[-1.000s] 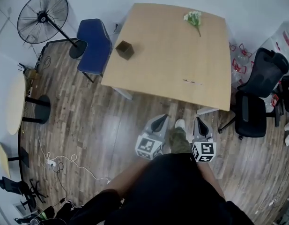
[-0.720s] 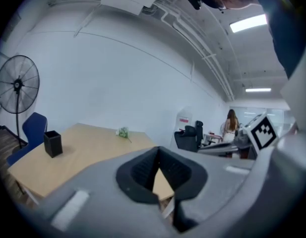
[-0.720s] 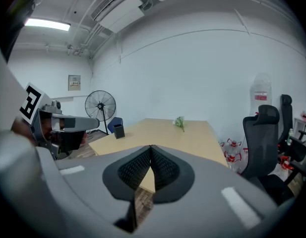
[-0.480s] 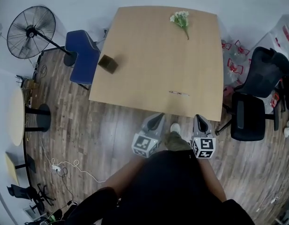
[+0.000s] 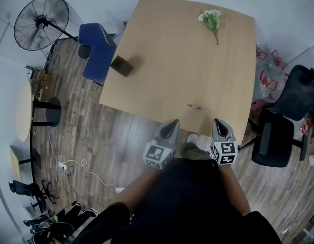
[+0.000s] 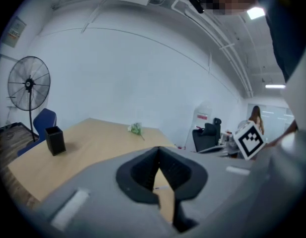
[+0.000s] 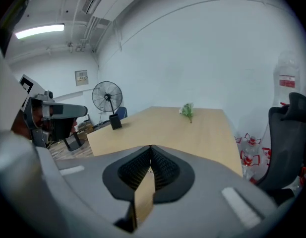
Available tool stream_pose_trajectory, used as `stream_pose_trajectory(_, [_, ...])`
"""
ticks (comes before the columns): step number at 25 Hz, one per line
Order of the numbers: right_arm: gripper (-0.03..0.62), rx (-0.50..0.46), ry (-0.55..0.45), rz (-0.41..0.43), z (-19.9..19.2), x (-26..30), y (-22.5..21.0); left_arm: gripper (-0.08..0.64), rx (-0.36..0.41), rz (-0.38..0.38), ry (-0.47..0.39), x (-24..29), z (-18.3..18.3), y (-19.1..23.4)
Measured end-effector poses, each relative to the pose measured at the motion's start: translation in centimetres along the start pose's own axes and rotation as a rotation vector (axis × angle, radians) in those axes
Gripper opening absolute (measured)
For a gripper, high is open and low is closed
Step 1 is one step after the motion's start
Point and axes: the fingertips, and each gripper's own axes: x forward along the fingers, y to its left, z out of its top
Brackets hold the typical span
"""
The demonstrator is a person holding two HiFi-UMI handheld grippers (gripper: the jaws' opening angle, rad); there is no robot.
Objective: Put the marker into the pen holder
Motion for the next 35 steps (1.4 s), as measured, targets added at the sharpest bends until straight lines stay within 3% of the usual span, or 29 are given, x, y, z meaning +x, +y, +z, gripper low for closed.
stream_pose_trajectory(3, [0.003,-0.035,0.044,0.072,0.3,2.9,-0.1,0.002,-0.006,0.082,-0.011,0.5,0.4,1.8])
stream_pose_trajectory(6, [0.003,-0.114,0.134,0.145,-0.4,5.6,0.5,0.002,-0.031,0.113,-0.008,0.4,0.2,3.2])
stream_pose_trajectory(12, [0.031,-0.422,0.354,0.269,-4.5,10.6,2.2,0.002,-0.080,0.153,-0.018,-0.6,-0.2,6.2])
stream_pose_trajectory(14, [0.032,-0.482,0.402,0.290,-5.6,11.9,2.5,0.003,-0.089,0.160,-0.026,-1.1,0.1,7.0])
stream_pose_trajectory(18, [0.067,-0.521,0.505,0.334,-7.9,14.6,2.7,0.002,-0.103,0.183,-0.040,-1.9,0.4,8.7])
stream_pose_trajectory(23, [0.103,-0.580,0.624,0.380,-10.9,17.3,2.3,0.002,-0.103,0.267,-0.036,-3.9,-0.2,10.4])
stream_pose_trajectory(28, [0.098,-0.544,0.712,0.409,-13.0,19.1,2.2,0.003,-0.136,0.319,-0.023,-5.9,-1.5,12.0])
stream_pose_trajectory(35, [0.084,-0.585,0.751,0.438,-14.2,20.5,2.8,0.003,-0.165,0.393,-0.012,-7.8,-2.8,13.6])
